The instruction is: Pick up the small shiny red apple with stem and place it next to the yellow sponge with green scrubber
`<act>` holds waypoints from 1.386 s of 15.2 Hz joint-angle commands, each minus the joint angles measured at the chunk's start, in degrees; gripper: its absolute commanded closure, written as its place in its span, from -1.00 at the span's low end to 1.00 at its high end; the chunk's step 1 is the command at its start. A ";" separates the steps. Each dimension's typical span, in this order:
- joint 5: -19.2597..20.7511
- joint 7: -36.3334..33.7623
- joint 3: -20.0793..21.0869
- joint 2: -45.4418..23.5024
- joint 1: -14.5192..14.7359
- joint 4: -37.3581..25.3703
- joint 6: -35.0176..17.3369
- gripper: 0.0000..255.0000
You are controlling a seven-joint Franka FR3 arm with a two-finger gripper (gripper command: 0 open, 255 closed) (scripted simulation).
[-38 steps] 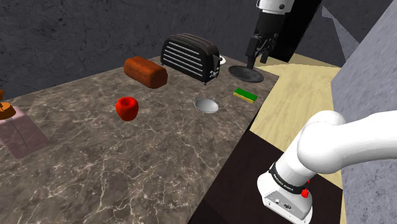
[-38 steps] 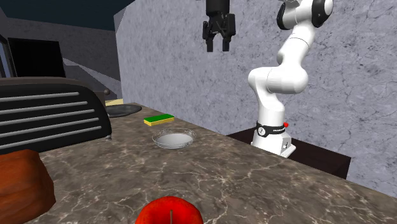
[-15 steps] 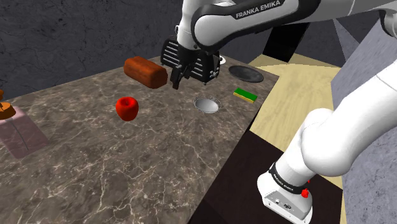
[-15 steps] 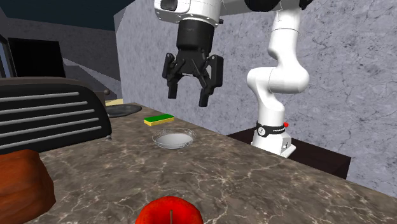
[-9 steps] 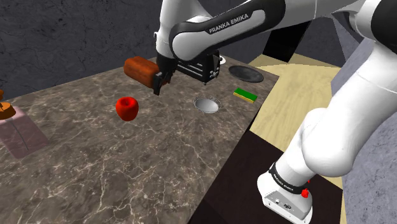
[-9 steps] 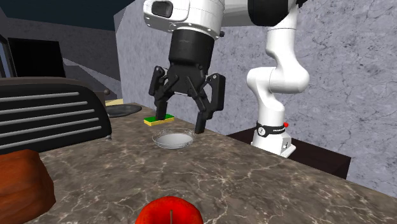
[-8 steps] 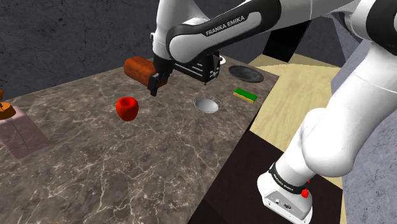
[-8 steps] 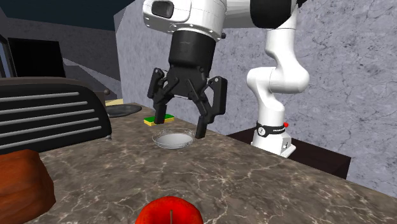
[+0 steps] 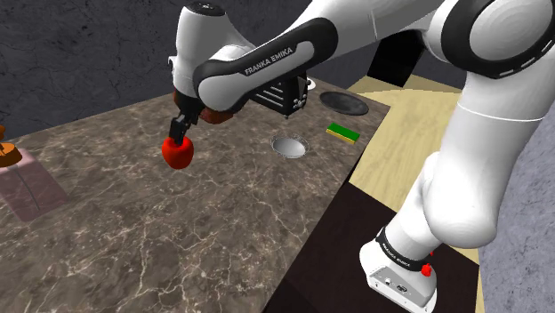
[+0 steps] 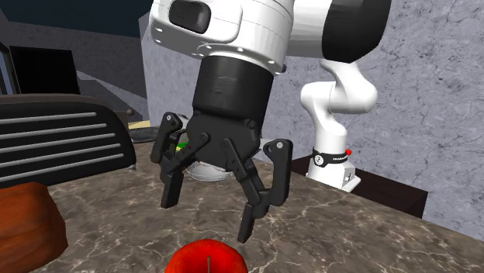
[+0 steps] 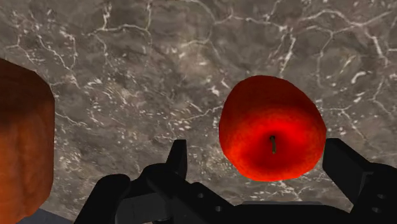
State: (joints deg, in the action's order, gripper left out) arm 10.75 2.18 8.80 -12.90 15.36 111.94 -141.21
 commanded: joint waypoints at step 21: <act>4.34 -1.30 -0.41 -11.74 2.71 -8.26 -5.22 1.00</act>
State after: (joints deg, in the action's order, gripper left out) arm 15.09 0.88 8.41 -24.61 18.08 103.65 -146.46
